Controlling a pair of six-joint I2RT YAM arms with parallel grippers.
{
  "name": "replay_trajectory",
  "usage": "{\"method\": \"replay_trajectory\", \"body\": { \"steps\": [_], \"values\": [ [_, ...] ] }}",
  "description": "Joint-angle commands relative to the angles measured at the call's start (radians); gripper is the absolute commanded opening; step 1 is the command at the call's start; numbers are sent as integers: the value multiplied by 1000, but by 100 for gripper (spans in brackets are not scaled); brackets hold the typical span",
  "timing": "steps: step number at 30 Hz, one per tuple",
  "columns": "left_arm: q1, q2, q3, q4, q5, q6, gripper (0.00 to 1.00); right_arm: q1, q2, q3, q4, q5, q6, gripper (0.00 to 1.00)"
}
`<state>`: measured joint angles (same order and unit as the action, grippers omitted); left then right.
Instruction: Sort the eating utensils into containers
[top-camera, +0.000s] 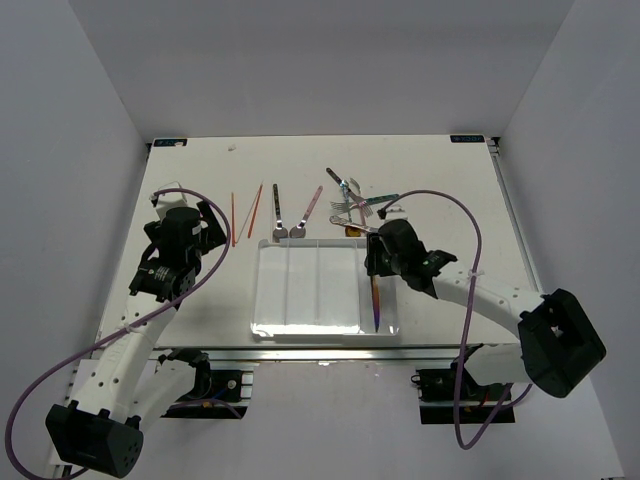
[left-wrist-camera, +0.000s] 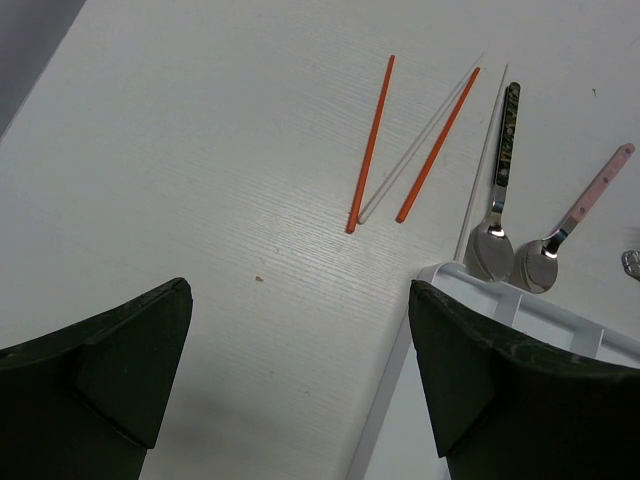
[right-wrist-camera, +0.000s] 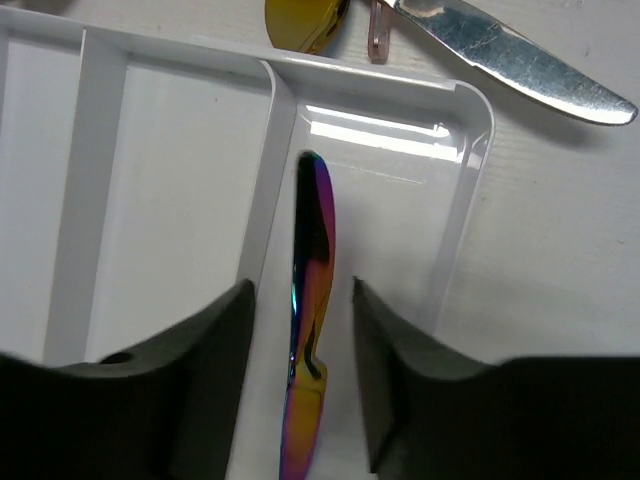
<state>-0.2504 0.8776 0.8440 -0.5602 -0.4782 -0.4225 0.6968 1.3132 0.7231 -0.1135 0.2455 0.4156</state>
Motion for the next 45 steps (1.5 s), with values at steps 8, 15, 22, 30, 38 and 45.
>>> {"method": "replay_trajectory", "body": {
  "steps": [8, 15, 22, 30, 38, 45],
  "values": [
    [5, -5, -3, 11, 16, 4, 98, -28, -101, 150, -81, -58, -153, 89],
    [5, -2, -5, 11, 21, 4, 98, -154, 185, 458, -188, -236, -521, 64],
    [5, -9, -6, 14, 24, 5, 98, -189, 604, 875, -468, -318, -806, 60],
    [5, 6, -5, 17, 32, 8, 98, -191, 724, 967, -528, -383, -888, 58],
    [5, 35, -5, 20, 46, 13, 98, -191, 784, 946, -520, -376, -936, 57],
    [5, 52, -5, 20, 52, 16, 98, -191, 831, 940, -491, -353, -962, 57]
  ]
}}
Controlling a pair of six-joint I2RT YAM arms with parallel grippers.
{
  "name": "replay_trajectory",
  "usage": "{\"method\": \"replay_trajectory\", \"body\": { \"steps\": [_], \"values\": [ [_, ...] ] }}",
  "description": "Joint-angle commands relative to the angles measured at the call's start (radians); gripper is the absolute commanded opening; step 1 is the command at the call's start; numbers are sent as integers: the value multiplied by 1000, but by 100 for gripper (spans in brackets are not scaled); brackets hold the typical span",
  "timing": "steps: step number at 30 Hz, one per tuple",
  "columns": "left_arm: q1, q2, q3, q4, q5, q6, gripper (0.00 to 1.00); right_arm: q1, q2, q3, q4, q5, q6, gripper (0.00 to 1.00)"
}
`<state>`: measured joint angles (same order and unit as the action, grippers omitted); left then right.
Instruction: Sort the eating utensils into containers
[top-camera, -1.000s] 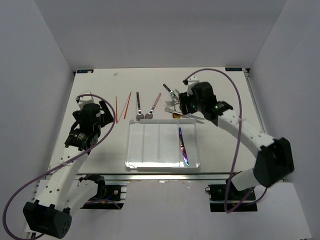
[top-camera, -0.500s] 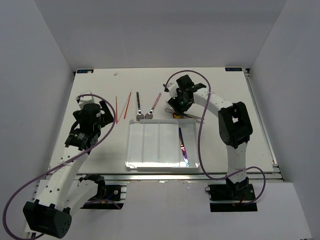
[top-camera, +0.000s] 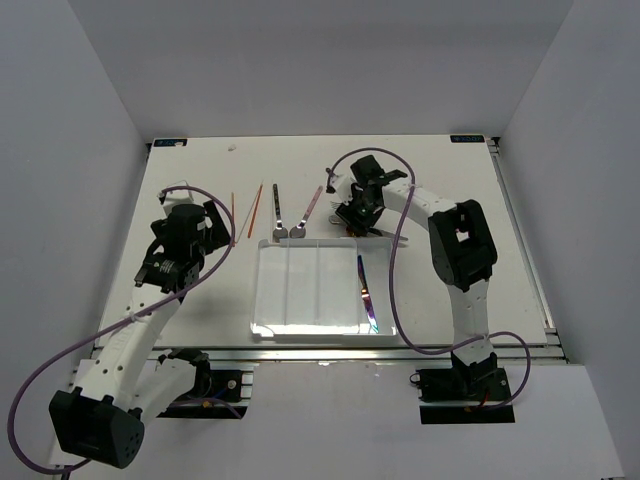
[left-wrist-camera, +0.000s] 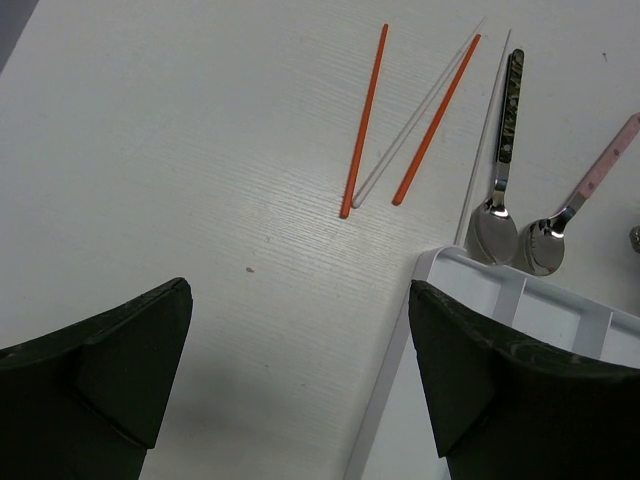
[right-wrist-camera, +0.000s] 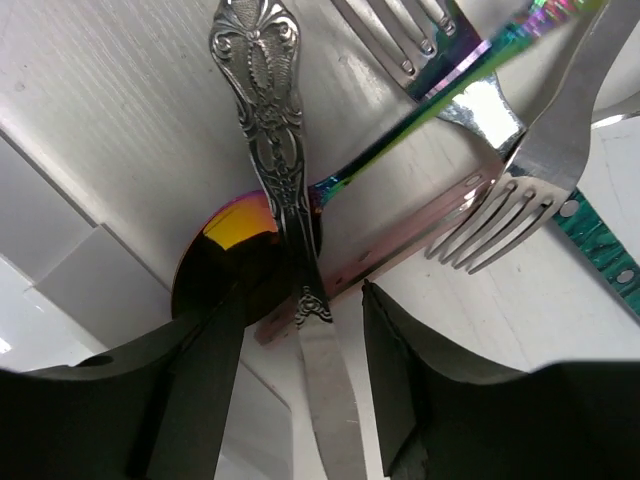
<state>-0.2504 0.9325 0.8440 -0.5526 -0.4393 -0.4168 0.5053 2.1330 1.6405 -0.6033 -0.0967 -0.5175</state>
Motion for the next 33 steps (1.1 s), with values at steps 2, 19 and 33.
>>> {"method": "replay_trajectory", "body": {
  "steps": [2, 19, 33],
  "values": [
    [5, 0, -3, 13, 14, 10, 98, 1, 16, 9, 23, -9, -33, 53],
    [5, 11, -3, 13, 10, 12, 98, 1, -70, -16, 126, 64, -55, 0],
    [5, 11, -2, 11, 2, 12, 98, -51, -133, -45, 201, 38, 13, 0]
  ]
}}
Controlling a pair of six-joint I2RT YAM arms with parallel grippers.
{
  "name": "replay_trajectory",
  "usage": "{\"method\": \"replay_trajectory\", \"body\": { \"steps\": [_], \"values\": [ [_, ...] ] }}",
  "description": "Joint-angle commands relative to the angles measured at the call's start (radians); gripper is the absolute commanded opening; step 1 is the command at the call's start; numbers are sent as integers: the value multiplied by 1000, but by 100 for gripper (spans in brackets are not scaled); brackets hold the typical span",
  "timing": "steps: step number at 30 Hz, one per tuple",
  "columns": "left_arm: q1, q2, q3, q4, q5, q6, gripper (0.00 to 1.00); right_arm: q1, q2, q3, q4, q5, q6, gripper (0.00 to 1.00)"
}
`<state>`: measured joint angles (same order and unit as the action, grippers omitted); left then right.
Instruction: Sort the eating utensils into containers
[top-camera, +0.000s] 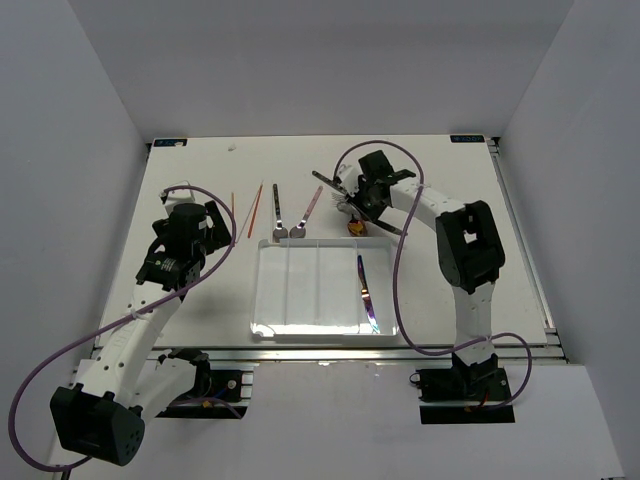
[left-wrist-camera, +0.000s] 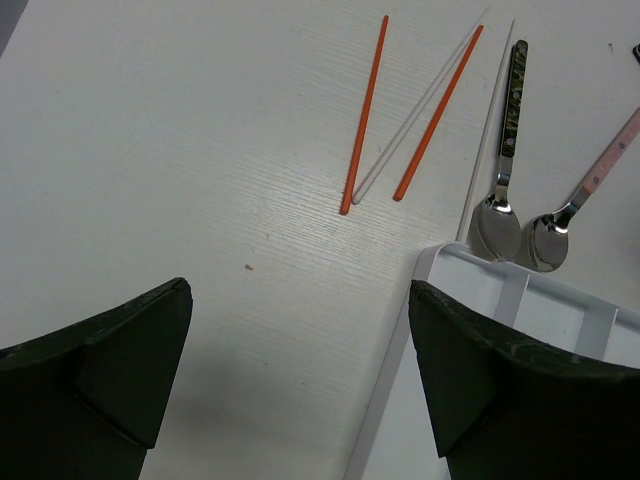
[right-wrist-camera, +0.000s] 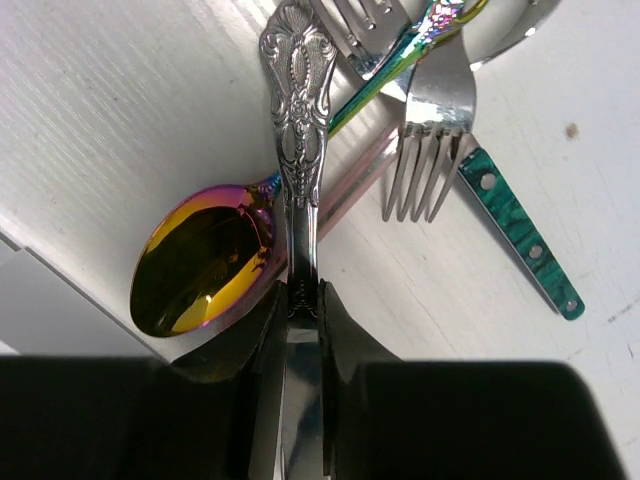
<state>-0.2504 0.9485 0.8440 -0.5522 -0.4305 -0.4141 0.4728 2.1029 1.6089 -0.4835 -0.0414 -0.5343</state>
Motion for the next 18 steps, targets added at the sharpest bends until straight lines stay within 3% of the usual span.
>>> {"method": "replay_trajectory", "body": {
  "steps": [1, 11, 18],
  "values": [
    [5, -5, -2, 11, -7, 9, 98, -26, -113, -29, 88, -28, 39, 0],
    [5, -8, -2, 9, -11, 8, 98, -40, -124, -4, 55, -35, 57, 0],
    [5, -11, -2, 8, -16, 6, 98, -68, -250, -73, 120, -147, 162, 0]
  ]
}}
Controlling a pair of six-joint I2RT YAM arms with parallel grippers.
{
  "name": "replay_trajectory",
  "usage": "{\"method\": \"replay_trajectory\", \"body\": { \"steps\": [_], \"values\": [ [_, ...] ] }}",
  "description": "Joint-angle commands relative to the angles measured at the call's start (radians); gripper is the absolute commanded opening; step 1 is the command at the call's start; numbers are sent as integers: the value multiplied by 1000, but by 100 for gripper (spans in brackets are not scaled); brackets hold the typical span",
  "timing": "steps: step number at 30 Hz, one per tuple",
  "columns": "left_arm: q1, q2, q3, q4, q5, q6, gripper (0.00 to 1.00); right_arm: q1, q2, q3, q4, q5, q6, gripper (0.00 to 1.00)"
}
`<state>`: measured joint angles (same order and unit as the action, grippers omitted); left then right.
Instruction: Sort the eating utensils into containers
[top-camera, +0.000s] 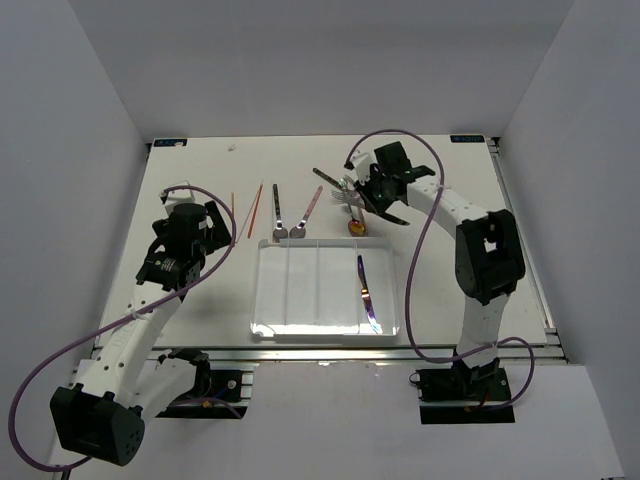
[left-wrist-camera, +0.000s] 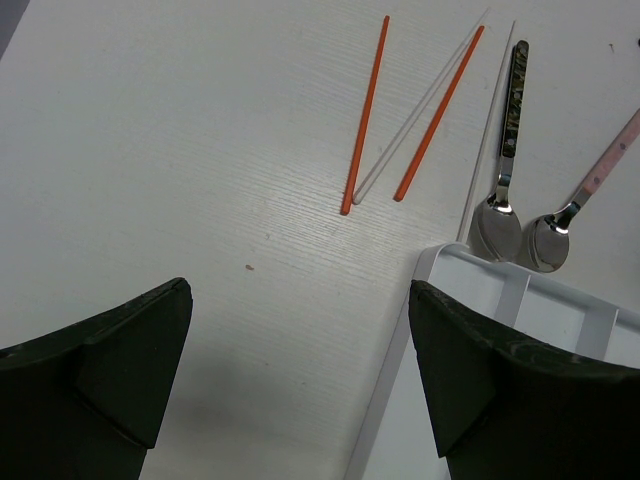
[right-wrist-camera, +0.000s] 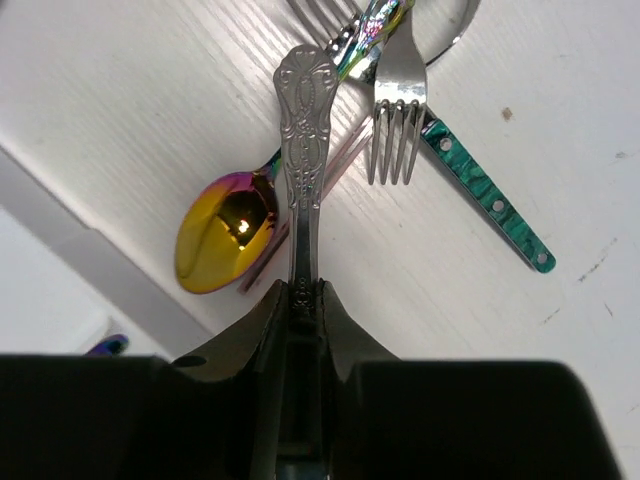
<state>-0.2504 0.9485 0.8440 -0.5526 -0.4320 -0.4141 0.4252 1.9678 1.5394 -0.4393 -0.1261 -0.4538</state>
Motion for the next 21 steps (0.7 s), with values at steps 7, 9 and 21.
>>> {"method": "replay_trajectory", "body": {
  "steps": [7, 9, 21],
  "values": [
    [3, -17, 0, 6, -11, 6, 98, -16, -337, -183, 201, -159, 337, 0],
    [5, -24, -2, 6, -10, 5, 98, -16, -372, -237, 252, -124, 404, 0],
    [5, -37, -3, 8, 1, 5, 98, 162, -745, -702, 327, 97, 745, 0]
  ]
}}
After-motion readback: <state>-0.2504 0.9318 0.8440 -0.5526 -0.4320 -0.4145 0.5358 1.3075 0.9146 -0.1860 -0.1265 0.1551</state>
